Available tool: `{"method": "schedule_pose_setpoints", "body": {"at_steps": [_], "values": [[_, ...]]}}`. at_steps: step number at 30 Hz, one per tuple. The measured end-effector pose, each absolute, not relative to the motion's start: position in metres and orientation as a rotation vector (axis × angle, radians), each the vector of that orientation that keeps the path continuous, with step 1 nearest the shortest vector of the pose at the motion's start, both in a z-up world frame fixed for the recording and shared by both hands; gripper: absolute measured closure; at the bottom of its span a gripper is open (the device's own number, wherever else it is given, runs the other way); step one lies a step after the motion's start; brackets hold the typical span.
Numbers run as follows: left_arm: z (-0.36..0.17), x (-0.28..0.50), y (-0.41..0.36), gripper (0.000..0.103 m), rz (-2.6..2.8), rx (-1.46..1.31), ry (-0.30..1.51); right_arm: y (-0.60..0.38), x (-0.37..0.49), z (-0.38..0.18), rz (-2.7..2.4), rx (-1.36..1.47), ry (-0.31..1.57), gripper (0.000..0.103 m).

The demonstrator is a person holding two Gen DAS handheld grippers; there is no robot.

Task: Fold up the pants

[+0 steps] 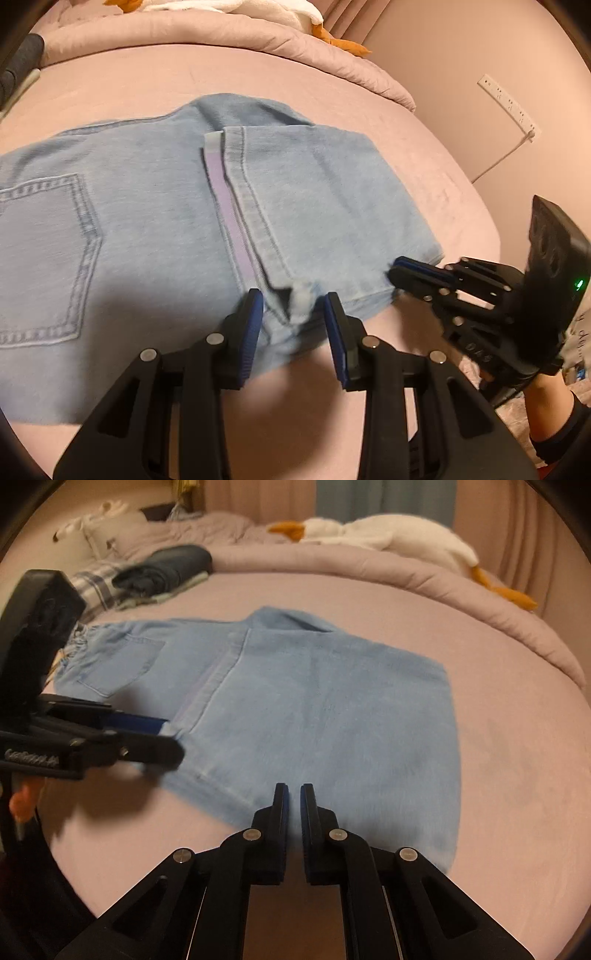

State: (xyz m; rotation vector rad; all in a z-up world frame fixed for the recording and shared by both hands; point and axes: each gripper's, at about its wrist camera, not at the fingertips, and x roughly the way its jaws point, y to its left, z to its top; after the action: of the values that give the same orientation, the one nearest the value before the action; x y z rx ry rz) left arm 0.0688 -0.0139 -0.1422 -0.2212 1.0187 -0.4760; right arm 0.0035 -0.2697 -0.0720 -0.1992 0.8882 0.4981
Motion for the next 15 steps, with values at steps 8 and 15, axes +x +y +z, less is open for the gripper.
{"method": "schedule_pose_setpoints", "body": {"at_steps": [8,15], "values": [[-0.125,0.02,0.041,0.064,-0.395,-0.389,0.958,-0.251,0.002,-0.046,0.548,-0.1,0.842,0.096],[-0.131,-0.022,0.097,0.056,-0.224,-0.597,0.945,-0.191,0.019,-0.064,0.624,-0.12,0.888,0.095]]}}
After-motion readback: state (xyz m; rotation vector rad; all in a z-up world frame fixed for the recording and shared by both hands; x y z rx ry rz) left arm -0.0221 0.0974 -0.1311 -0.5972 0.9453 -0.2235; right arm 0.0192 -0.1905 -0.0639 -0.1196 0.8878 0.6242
